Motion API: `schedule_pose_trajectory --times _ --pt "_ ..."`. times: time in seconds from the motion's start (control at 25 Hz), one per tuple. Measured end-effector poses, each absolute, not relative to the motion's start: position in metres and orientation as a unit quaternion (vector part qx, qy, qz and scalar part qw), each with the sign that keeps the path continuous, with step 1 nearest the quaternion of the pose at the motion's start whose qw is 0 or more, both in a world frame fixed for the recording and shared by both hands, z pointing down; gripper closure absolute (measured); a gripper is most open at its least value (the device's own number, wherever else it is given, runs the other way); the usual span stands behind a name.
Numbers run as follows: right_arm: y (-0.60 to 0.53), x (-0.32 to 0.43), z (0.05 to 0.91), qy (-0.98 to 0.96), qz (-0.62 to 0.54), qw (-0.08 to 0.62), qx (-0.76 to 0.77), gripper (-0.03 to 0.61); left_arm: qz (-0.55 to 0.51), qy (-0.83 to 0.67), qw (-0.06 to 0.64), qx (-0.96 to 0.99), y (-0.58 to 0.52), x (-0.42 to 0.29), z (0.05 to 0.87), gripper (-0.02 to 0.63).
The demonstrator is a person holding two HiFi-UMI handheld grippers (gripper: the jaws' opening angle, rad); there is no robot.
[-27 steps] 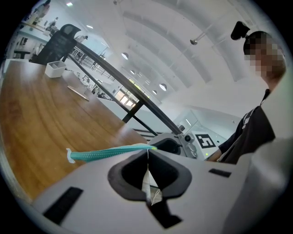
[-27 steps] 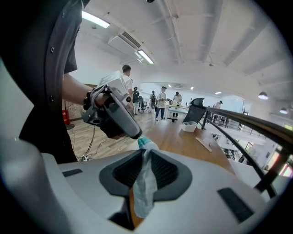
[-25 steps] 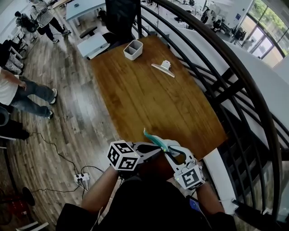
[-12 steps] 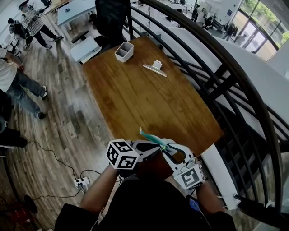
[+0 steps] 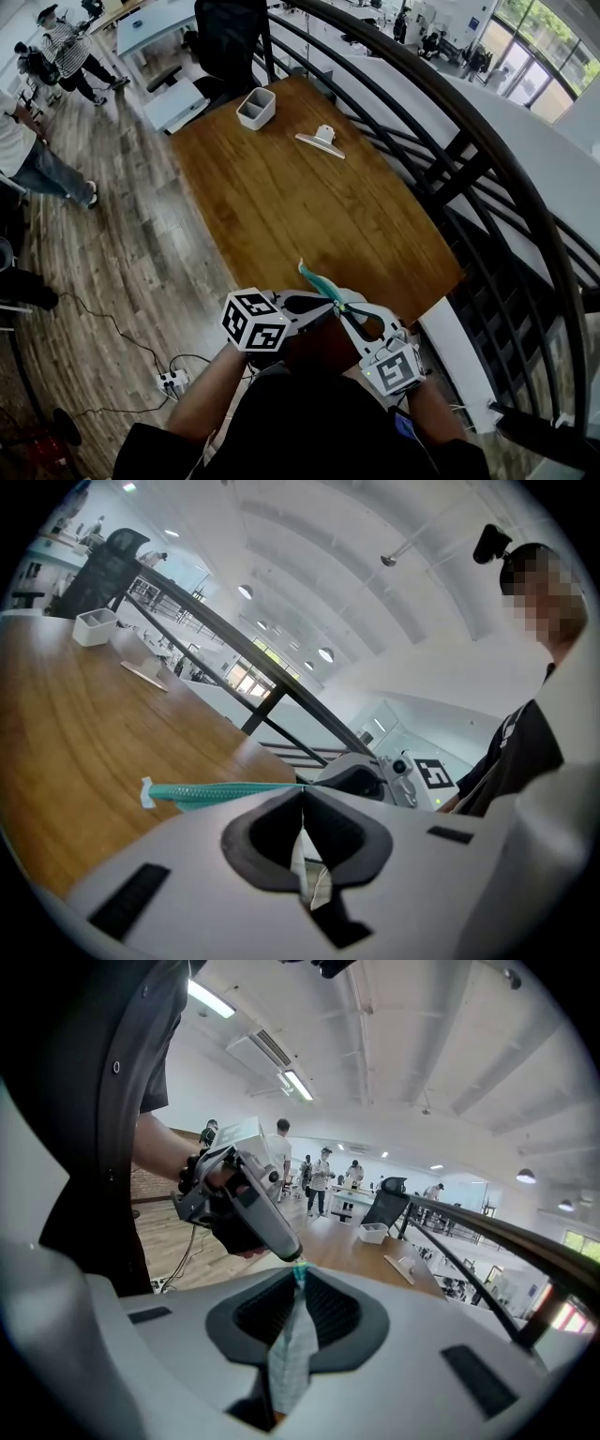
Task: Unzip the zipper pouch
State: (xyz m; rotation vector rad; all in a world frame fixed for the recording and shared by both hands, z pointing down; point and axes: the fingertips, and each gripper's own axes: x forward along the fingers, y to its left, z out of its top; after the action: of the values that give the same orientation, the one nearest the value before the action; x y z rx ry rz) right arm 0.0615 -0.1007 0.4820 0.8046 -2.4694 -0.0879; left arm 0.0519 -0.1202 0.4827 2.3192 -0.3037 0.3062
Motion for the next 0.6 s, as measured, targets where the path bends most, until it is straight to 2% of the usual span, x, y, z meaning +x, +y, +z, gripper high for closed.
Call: schedule_pose_trajectory --times 0.6 --pt "-0.1004 0.0599 0.4785 -0.916 -0.035 0.264 0.302 0.549 0.118 -0.135 0.372 0.911 -0.1222 0.0489 0.4825 0.599"
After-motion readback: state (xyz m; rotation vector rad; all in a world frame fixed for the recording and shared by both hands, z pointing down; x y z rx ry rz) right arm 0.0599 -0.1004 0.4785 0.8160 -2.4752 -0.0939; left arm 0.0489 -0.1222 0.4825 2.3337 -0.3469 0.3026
